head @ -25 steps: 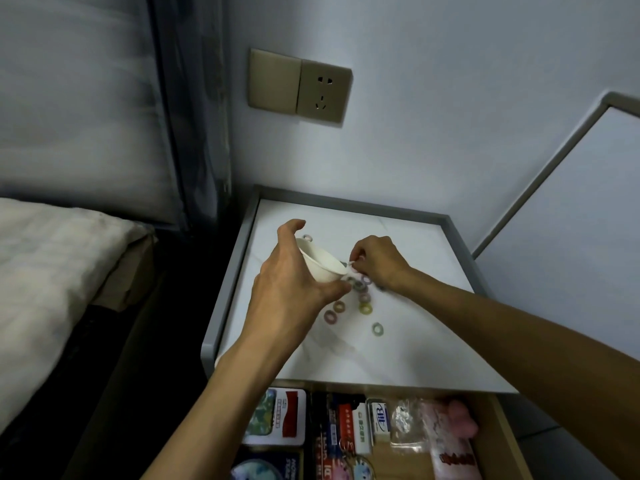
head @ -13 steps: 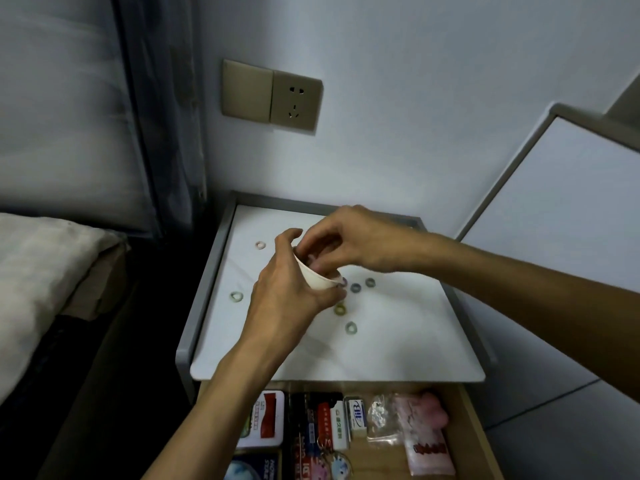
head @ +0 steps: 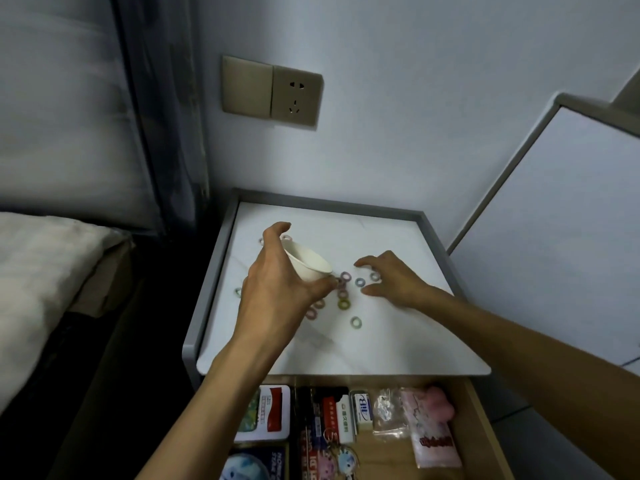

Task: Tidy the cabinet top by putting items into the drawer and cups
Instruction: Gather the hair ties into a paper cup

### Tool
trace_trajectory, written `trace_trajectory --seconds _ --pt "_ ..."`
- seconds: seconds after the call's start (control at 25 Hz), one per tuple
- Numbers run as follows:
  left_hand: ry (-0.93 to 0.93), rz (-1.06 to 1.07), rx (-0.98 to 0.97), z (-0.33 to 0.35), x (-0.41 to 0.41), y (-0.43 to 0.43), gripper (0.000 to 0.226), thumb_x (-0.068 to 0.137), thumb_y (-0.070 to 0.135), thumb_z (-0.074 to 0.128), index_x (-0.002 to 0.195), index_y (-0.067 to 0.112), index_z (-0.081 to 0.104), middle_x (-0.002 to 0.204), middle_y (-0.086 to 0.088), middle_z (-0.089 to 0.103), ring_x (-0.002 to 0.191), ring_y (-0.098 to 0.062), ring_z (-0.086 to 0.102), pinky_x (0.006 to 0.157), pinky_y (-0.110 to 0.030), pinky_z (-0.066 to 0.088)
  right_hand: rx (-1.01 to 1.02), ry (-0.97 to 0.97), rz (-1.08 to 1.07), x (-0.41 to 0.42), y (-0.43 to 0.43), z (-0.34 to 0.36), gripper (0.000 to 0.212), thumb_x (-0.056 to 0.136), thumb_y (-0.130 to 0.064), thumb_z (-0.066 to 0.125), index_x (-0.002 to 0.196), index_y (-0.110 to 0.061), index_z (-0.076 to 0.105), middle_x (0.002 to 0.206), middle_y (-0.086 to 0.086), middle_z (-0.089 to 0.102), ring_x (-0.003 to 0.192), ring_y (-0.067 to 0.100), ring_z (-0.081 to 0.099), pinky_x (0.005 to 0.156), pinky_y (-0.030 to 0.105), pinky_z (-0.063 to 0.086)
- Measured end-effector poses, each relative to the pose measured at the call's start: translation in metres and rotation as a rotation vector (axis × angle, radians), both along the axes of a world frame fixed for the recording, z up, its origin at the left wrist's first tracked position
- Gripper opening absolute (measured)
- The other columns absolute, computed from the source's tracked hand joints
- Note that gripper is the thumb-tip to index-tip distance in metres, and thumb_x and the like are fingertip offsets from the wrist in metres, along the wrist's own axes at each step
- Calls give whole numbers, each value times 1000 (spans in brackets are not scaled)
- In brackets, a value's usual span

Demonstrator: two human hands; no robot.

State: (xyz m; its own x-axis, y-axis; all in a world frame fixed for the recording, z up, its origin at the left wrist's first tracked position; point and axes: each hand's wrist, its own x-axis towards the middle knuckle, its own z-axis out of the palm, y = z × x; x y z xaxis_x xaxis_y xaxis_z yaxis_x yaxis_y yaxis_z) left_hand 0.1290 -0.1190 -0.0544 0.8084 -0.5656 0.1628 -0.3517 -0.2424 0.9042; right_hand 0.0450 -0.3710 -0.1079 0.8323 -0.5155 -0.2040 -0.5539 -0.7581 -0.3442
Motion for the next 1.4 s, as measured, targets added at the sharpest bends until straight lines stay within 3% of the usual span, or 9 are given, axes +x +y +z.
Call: trace_trajectory --seconds 0.2,0.48,0.72,0.84,1.0,1.12,1.2,1.32,1.4 --pt "-25 20 22 0 8 8 96 66 33 88 141 31 30 124 1 55 107 -23 55 86 -35 50 27 -110 153 20 6 -4 39 80 -17 79 114 -29 64 99 -3 51 81 1 49 74 9 37" --pt "-42 10 29 1 8 8 93 66 33 87 141 31 31 122 3 54 105 -22 56 87 -39 52 29 -115 137 26 8 -1 9 84 -14 74 86 -21 67 88 -5 65 81 10 61 74 21 48" --pt "-31 3 19 -1 5 4 92 64 33 88 138 30 34 122 -1 56 104 -24 57 86 -38 51 -62 103 49 20 10 19 7 93 -9 59 91 -9 66 82 7 68 75 26 68 71 31 55" --pt "-35 -9 18 -2 3 4 91 63 32 88 138 30 35 119 1 54 102 -22 55 82 -34 48 129 -146 -5 20 24 55 4 87 -6 65 85 -10 66 74 7 70 69 21 69 67 27 51" --pt "-24 -23 36 0 0 2 90 65 30 87 137 31 35 111 6 55 83 -8 57 64 -18 41 482 -360 286 36 79 120 8 87 -1 66 88 -9 64 78 7 67 70 16 63 68 27 53" --pt "-4 -48 -7 3 -4 1 76 68 20 86 127 30 39 94 19 58 64 6 62 50 -8 42 272 -188 537 40 113 133 15 84 -3 69 90 -16 68 80 -5 70 68 7 65 68 26 52" --pt "-18 -35 -14 2 -4 1 76 66 22 86 125 31 39 97 18 60 68 5 63 55 -10 45 223 -165 553 40 114 135 17 83 -6 70 93 -20 72 83 -10 71 70 8 67 71 28 53" --pt "-23 2 15 2 0 5 89 63 31 87 135 32 35 115 5 60 95 -16 62 79 -36 53 386 -351 394 40 94 132 12 88 -6 68 95 -14 74 82 -7 73 74 9 67 74 26 56" --pt "-35 17 24 3 2 8 92 64 32 88 138 31 34 115 5 54 103 -22 57 85 -39 50 321 -400 298 40 71 114 13 88 -7 69 97 -14 74 91 0 72 76 12 66 76 28 55"
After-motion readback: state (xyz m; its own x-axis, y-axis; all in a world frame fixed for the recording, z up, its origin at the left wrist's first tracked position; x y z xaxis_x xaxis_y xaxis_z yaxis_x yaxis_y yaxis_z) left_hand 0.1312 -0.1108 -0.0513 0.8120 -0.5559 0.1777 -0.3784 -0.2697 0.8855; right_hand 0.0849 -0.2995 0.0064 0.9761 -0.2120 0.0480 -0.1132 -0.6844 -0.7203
